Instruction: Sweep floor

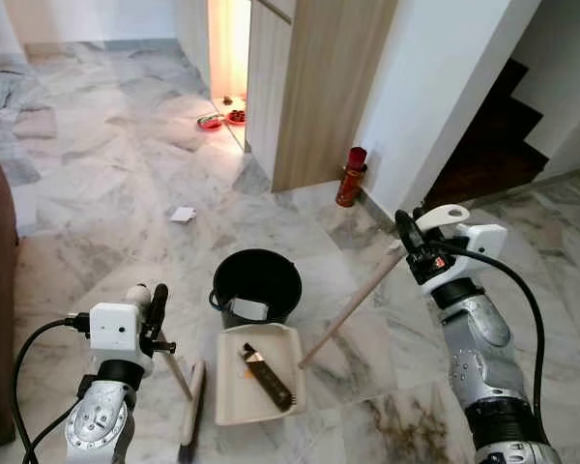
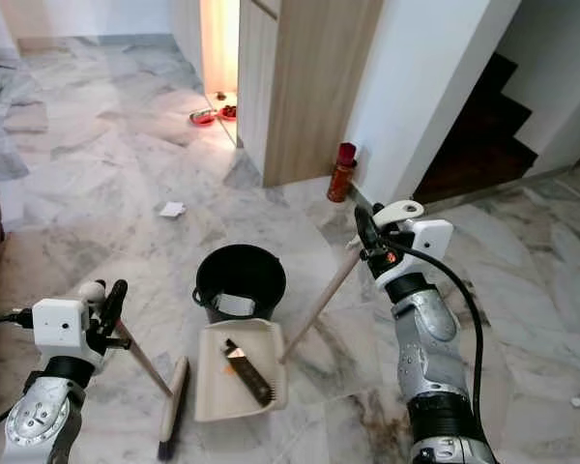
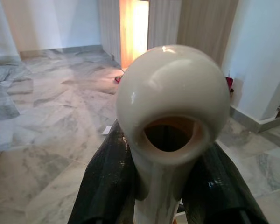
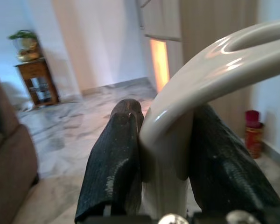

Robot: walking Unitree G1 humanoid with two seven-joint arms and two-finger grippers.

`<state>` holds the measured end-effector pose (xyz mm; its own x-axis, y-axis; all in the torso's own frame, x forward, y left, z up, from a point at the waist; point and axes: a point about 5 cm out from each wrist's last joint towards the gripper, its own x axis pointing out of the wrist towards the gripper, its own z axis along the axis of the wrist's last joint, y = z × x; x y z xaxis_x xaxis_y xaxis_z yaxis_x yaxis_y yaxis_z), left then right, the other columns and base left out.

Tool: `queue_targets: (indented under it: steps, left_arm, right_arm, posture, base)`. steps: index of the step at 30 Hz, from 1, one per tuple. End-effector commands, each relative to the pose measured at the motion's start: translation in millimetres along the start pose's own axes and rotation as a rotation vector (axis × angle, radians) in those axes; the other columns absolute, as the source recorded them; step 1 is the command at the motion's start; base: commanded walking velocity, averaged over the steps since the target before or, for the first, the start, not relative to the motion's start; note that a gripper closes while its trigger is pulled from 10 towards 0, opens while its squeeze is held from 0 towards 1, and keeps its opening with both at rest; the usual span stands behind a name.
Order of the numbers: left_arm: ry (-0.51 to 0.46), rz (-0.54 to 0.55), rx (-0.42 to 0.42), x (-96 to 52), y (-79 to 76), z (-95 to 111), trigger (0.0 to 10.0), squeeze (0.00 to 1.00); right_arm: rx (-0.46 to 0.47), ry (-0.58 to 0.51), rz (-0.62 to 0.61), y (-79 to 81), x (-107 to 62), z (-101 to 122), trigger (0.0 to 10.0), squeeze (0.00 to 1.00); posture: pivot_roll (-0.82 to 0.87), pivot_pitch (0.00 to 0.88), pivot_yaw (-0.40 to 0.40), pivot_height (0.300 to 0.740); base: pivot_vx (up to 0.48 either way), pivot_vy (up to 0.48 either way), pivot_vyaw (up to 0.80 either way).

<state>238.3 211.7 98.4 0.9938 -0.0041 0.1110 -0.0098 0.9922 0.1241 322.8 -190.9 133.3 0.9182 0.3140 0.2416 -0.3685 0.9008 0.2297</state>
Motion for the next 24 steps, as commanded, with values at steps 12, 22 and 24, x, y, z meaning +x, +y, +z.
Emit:
queue_targets:
  steps: [12,22,24]
  left_arm:
    - [-0.022,-0.028,0.011,3.2,-4.5,6,10.0,0.0]
    - [-0.038,-0.024,0.014,4.9,-4.7,8,10.0,0.0]
    - [-0.042,-0.021,0.014,5.6,-4.5,9,10.0,0.0]
  right_arm:
    - [0.027,-0.112,0.137,9.3,0.2,38,10.0,0.0]
    - [0.025,-0.24,0.096,17.1,18.6,64,10.0,0.0]
    - [0.013,-0.271,0.074,17.6,23.9,70,10.0,0.0]
  posture:
    - [0.14,0.036,-0.135,0.74]
    - [0.14,0.022,-0.137,0.74]
    - [0.14,0.019,-0.138,0.74]
  base:
    - [0.0,0.0,0.0]
    - [0.0,0.0,0.0]
    - [0.0,0.0,0.0]
